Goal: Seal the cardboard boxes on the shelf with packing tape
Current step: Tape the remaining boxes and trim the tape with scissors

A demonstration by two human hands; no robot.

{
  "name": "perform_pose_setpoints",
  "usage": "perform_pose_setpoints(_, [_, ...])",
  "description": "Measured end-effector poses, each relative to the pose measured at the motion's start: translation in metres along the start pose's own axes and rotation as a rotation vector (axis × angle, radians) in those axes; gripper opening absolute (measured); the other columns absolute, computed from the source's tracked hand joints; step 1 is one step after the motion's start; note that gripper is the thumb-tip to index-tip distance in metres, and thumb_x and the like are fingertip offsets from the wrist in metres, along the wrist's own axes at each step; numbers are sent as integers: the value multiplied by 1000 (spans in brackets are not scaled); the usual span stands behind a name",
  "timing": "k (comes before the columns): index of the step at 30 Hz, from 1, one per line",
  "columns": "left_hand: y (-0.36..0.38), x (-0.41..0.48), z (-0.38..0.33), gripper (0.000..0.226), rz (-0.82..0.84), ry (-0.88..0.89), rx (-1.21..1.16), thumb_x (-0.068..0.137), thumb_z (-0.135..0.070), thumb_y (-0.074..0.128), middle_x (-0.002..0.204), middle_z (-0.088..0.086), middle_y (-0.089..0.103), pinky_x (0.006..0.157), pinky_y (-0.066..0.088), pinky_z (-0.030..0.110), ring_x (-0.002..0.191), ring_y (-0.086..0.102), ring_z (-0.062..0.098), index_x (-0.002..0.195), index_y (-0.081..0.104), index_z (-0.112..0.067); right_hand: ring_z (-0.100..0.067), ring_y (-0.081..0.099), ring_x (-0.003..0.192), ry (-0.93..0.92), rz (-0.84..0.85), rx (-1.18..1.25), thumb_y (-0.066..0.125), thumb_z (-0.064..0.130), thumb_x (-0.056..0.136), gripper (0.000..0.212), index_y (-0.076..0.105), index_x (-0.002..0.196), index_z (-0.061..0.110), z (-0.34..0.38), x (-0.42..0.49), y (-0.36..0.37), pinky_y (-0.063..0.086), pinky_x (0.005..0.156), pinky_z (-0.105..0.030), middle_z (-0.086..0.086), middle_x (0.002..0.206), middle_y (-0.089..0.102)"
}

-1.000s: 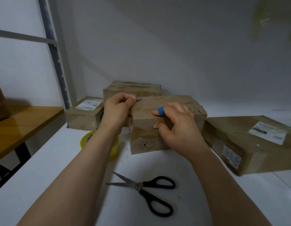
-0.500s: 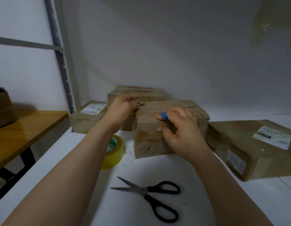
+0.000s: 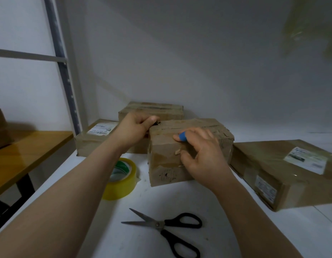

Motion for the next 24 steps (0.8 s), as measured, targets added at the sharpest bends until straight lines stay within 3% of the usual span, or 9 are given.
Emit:
perform_pose_setpoints(3, [1,-10,8,59,106,39,141,94,-74,38,131,-11,67,111,44,41,122,60,11,126,69,-35,-6,40,112,7,20,8,64,13,88,28,66,115,20,0,0,1,24,101,-27,11,119,56])
perform_pose_setpoints(6, [-2,-14,4,60,201,111,363,95,-72,33,156,-23,36,115,28,32,142,36,4,145,50,-44,-12,44,112,0,17,11,63,16,87,27,66,115,20,3,1,3,25,99,-27,8,119,58])
perform_pose_setpoints(9, [-2,-9,-4,72,240,80,420,87,-77,47,159,-19,34,117,26,33,145,34,8,148,49,-37,-12,45,116,8,21,7,62,10,90,29,65,118,18,1,3,7,27,105,-29,5,122,59])
perform_pose_setpoints(12, [7,-8,5,79,223,-28,202,82,-74,59,160,-19,31,122,22,38,147,30,10,150,47,-34,-16,50,118,-16,-3,-14,62,6,90,32,66,120,16,-1,5,10,25,119,-38,2,122,64])
perform_pose_setpoints(16, [16,-14,20,74,171,-92,-81,82,-72,61,157,-10,39,118,34,47,141,42,19,148,45,-41,-13,51,122,-12,-13,-33,61,7,93,33,65,123,18,2,5,14,5,121,-26,3,125,64])
perform_pose_setpoints(18, [16,-13,20,66,154,-92,-108,90,-62,61,154,-6,42,116,37,46,137,47,19,149,46,-37,-7,47,127,-16,-6,-16,61,14,95,34,63,128,22,4,3,12,-3,121,-19,6,131,62])
perform_pose_setpoints(22, [14,-11,19,69,157,-106,-113,83,-67,62,156,-7,42,116,38,48,139,46,19,144,52,-38,-2,40,135,-32,22,22,62,24,98,39,59,136,27,6,2,8,-9,118,-12,9,142,56])
perform_pose_setpoints(24, [13,-13,17,48,138,-87,-112,94,-61,57,145,-7,56,112,43,45,131,54,14,135,61,-36,-4,39,137,-47,41,-15,61,24,98,40,58,138,28,6,3,9,-9,117,-13,8,144,55])
Point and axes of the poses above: each hand's wrist, its own x-axis towards the middle knuckle, its own y-axis out of the palm, z = x × y, the point moved 7 cm from there along x, towards the middle knuckle
